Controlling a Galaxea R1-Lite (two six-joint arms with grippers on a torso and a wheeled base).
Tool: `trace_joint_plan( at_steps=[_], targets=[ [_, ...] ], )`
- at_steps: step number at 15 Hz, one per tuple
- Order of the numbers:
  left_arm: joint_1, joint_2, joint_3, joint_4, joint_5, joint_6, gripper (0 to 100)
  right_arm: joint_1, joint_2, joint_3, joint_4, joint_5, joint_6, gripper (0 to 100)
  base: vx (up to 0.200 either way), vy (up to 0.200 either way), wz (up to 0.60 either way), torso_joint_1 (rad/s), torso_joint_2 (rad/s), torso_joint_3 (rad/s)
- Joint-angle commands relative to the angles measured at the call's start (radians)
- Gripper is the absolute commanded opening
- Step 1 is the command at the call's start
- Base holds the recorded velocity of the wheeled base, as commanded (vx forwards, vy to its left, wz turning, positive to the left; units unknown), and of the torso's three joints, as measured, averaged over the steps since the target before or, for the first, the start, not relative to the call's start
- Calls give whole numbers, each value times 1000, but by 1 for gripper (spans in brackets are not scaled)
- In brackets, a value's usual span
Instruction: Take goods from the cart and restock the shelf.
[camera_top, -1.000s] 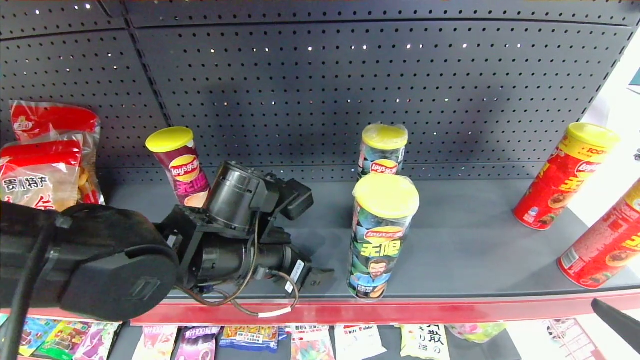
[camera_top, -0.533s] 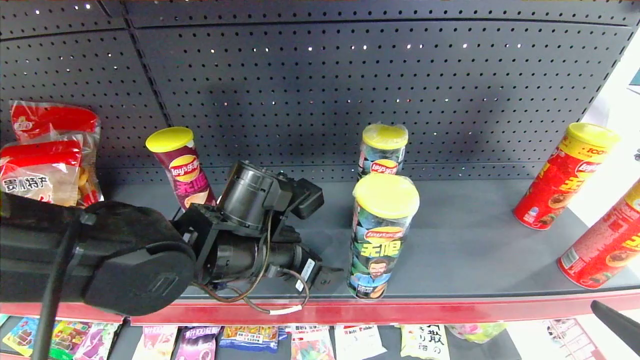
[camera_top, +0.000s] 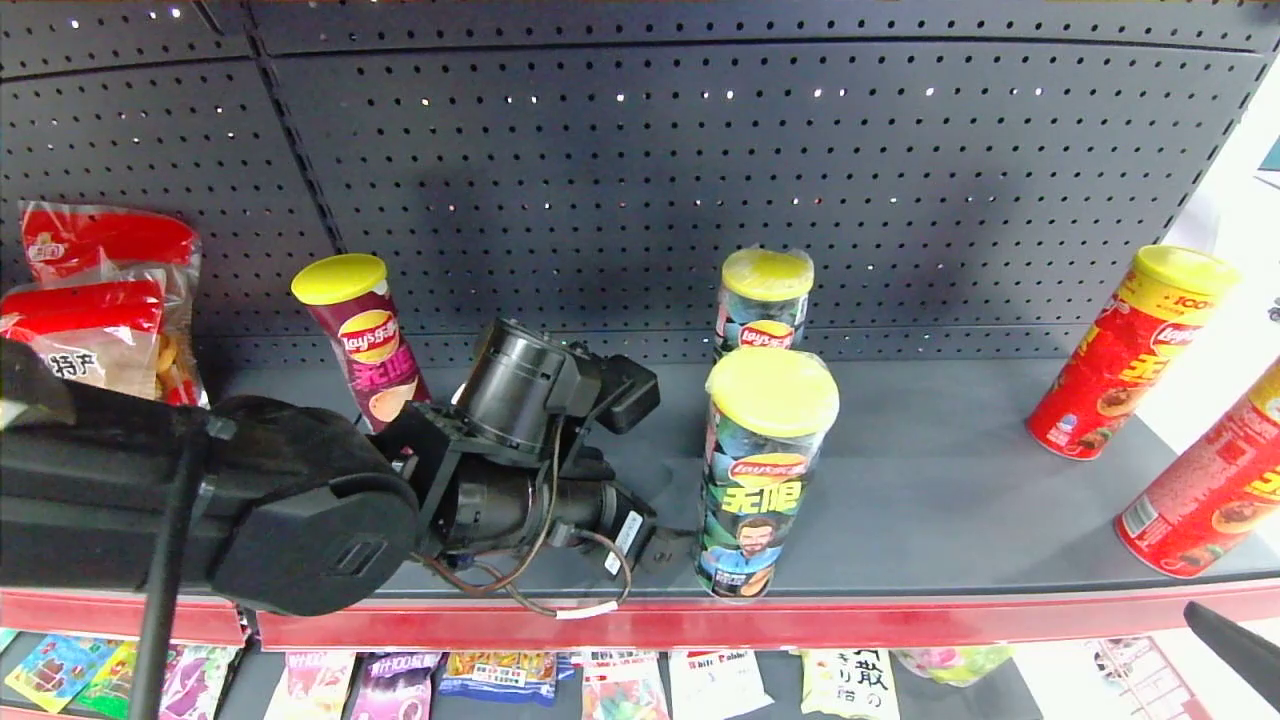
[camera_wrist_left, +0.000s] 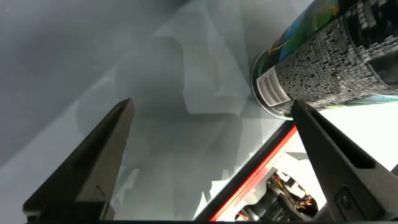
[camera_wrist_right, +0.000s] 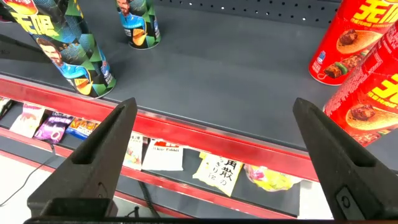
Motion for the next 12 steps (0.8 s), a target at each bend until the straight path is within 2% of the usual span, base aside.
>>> trace_joint_plan(
  at_steps=[1,12],
  targets=[
    [-1,2,-1,0,0,0,100,1,3,1,0,-1,0,100,0,0,0,0,0,0],
    [-18,28,-44,1,0,-2,100,1,1,1,0,0,0,100,0,0,0,0,0,0]
  ],
)
